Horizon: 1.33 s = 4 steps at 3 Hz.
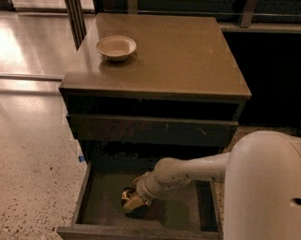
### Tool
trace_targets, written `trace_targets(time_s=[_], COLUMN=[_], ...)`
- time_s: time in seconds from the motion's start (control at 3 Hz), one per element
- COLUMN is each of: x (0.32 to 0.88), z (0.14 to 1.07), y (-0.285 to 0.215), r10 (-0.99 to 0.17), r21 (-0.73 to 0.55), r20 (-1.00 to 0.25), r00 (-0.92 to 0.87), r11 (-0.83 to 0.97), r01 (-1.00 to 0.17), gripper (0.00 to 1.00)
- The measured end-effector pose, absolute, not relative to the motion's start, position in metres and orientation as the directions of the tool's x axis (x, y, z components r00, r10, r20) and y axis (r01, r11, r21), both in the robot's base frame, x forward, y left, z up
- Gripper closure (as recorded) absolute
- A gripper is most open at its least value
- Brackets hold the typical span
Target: Place orange can into middle drawer
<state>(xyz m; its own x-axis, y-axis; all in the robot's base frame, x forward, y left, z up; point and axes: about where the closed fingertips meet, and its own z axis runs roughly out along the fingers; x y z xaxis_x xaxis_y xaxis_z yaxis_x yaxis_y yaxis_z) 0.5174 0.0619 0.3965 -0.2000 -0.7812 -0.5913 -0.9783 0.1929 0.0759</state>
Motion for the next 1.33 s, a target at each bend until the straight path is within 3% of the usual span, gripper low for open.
trace_targets(time_s=[0.67, 1.33], x=[0.519, 0.531], z=[0.401, 0.459], y=[0.061, 0.023], r10=[-0.780, -0.779], r21=[0.069, -0.090], r20=[-0.594, -0.595], r00=[-0.200, -0.195], r11=[0.198, 0.306], r01=[-0.978, -0.948], gripper=[0.00, 0.00])
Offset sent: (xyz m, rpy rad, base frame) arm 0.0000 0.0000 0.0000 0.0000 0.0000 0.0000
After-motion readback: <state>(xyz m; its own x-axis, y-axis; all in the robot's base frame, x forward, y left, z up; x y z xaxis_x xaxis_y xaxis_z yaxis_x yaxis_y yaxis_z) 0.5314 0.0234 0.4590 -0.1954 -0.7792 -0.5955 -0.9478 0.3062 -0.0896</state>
